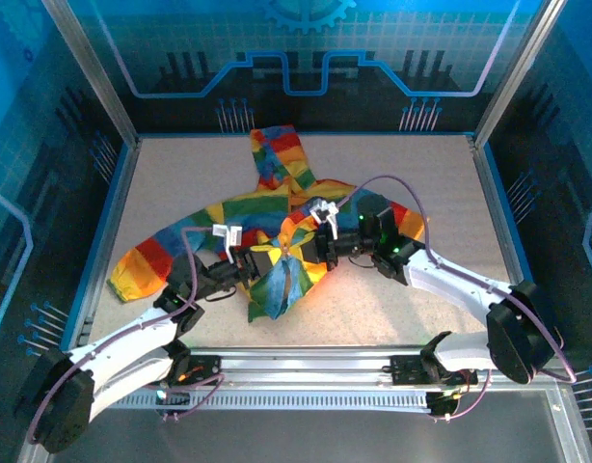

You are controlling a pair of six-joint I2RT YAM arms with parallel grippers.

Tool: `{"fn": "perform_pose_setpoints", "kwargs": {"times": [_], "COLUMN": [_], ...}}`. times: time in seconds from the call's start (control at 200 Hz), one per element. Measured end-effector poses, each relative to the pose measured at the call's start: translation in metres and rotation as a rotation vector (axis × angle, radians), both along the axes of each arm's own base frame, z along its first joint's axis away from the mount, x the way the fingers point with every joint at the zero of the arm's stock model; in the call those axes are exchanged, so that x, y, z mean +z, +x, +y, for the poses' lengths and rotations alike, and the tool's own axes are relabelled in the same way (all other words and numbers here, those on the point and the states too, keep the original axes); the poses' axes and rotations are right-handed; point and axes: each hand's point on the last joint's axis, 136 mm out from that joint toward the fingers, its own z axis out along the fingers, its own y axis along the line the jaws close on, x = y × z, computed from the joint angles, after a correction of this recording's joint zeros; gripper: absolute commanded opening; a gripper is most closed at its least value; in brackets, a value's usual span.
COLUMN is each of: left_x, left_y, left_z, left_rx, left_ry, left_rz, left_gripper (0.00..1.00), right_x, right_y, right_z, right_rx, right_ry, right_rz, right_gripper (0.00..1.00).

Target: Zip up the jacket

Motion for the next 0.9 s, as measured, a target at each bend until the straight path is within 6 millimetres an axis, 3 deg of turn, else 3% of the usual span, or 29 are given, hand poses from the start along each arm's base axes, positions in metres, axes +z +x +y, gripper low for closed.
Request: {"fn": "perform_pose_setpoints", "kwargs": {"times": [0.36, 0.525, 0.6, 0.725, 0.901], "left_x": [-0.024, -0.037, -0.043, -0.051, -0.054], "left_y": [-0.005, -0.012, -0.017, -0.022, -0.027], "left_z": [-0.001, -0.002, -0.003, -0.001, 0.004], "left_rx": [-0.046, -0.081, -0.098, -0.109, -0.097], "left_ry": [0.129, 0.176, 0.190, 0.213, 0.227], "left_rz": [0.104, 0.154, 0.183, 0.219, 0.238], "left_gripper": [0.00, 0.00, 0.09, 0.34, 0.52], "right_x": [-0.023, -0.042, -0.051, -0.062, -0.080], "right_y": [-0.004, -0.012, -0.015, -0.017, -0.013], "right_z": [0.001, -0.003, -0.006, -0.010, -0.011], "right_rx": [0.047, 0.039, 0.033, 0.002, -0.031], "right_ry": [-0.032, -0.030, -0.025, -0.010, 0.010], "right_rz": [0.096, 0.144, 0.164, 0.179, 0.233], "right_gripper": [0.00, 0.00, 0.00, 0.00, 0.00]}}
